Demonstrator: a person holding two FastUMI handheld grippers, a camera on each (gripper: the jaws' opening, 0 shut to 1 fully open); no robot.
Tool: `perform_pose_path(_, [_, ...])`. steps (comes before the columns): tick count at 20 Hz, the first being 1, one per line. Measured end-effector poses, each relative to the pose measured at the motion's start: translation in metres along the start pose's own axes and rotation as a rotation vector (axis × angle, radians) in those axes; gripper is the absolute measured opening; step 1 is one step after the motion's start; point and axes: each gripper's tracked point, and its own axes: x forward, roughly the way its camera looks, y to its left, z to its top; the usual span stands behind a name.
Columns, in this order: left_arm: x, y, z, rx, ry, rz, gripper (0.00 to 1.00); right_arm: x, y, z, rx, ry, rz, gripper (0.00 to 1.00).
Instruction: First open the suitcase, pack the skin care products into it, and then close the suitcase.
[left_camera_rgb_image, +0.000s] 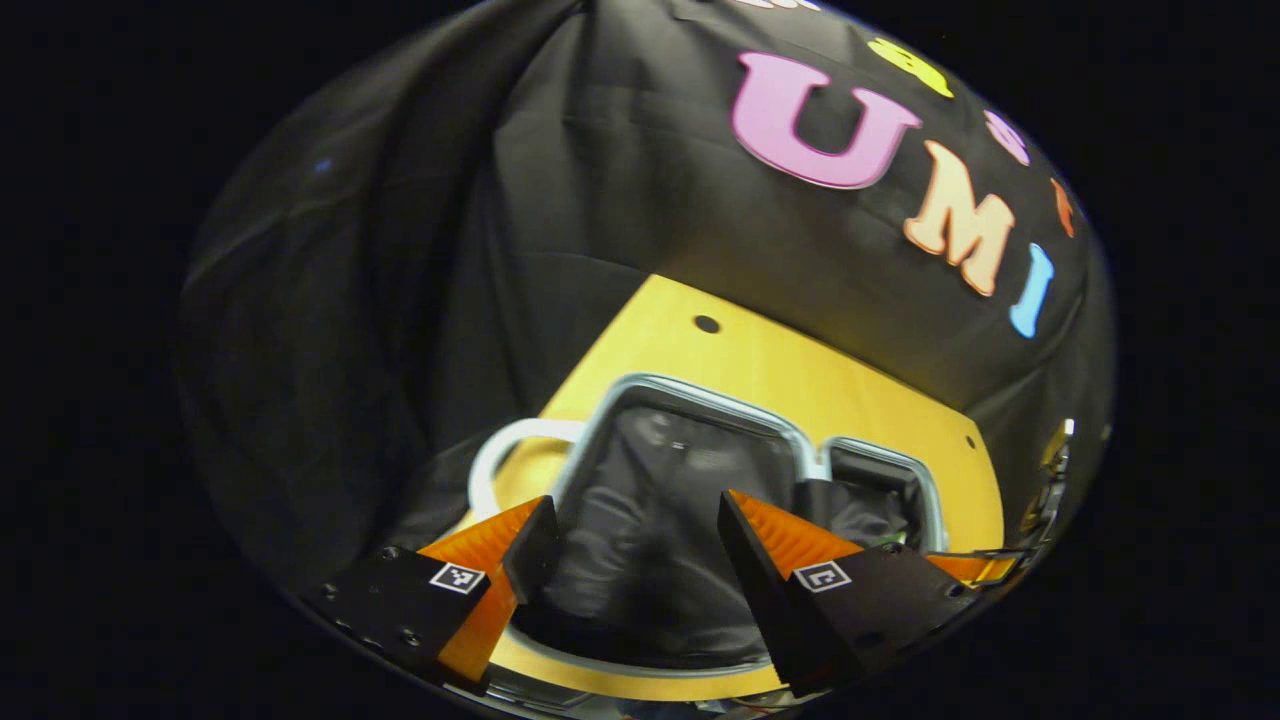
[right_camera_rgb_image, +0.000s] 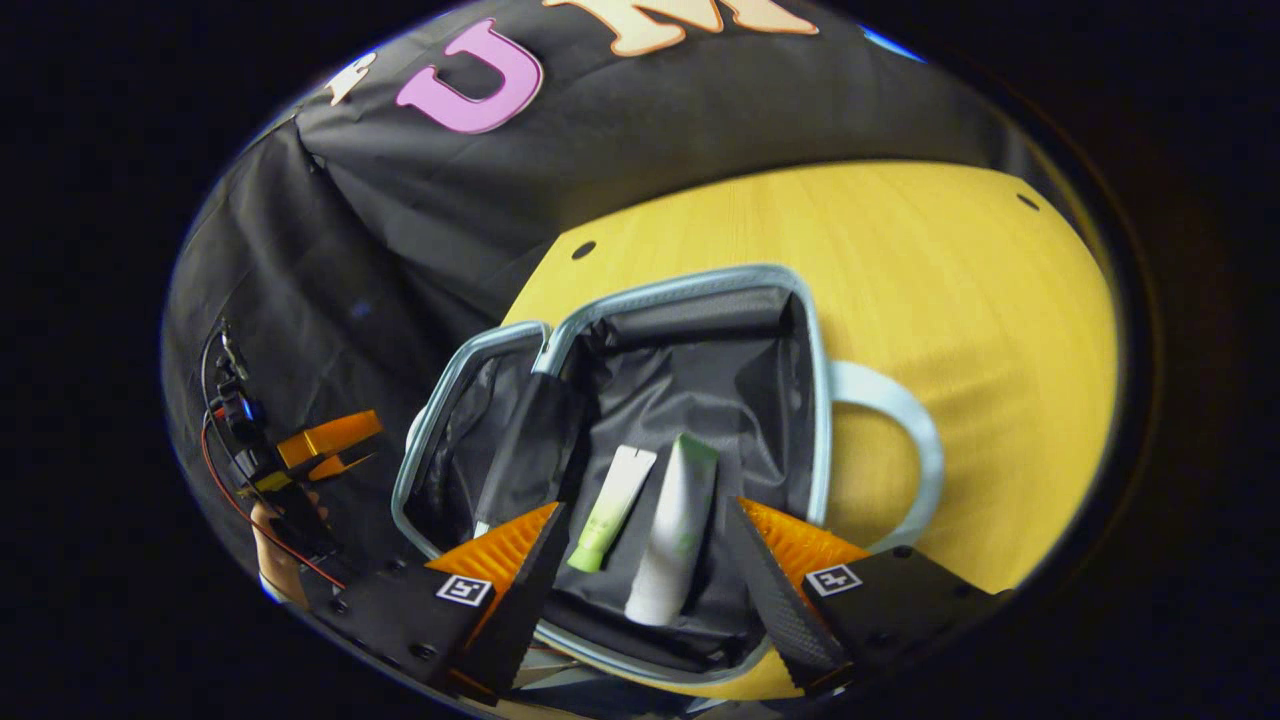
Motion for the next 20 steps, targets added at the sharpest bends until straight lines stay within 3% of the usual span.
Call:
perform_pose_path(3, [0.015, 0.051, 0.013, -0.043, 0.019, 0.047, 0.95, -0.023, -0.006, 0.038, 0.004, -0.136, -0.006, 0.98])
perform_pose_path(6, [0.056, 0.069, 0.011, -0.033, 0.079, 0.067, 0.93, -0.045, -0.024, 0.061, -0.009, -0.218, -0.066, 0.97])
perform_pose_path(12, [0.099, 0.087, -0.033, -0.065, 0.243, 0.013, 0.73, -0.077, -0.055, 0.083, 0.016, -0.294, -0.161, 0.98])
perform_pose_path(13, [0.105, 0.086, -0.039, -0.072, 0.269, -0.006, 0.63, -0.08, -0.059, 0.084, 0.01, -0.3, -0.17, 0.98])
perform_pose_path(15, [0.109, 0.085, -0.047, -0.097, 0.304, -0.019, 0.26, -0.087, -0.065, 0.082, 0.0, -0.304, -0.184, 0.98])
perform_pose_path(16, [0.11, 0.082, -0.044, -0.104, 0.297, -0.027, 0.26, -0.089, -0.067, 0.083, -0.003, -0.307, -0.187, 0.98])
perform_pose_path(17, [0.112, 0.08, -0.042, -0.101, 0.278, -0.023, 0.14, -0.091, -0.068, 0.084, -0.007, -0.313, -0.184, 0.98])
perform_pose_path(20, [0.093, 0.068, -0.028, -0.062, 0.24, -0.014, 0.03, -0.095, -0.068, 0.084, -0.035, -0.324, -0.16, 0.98])
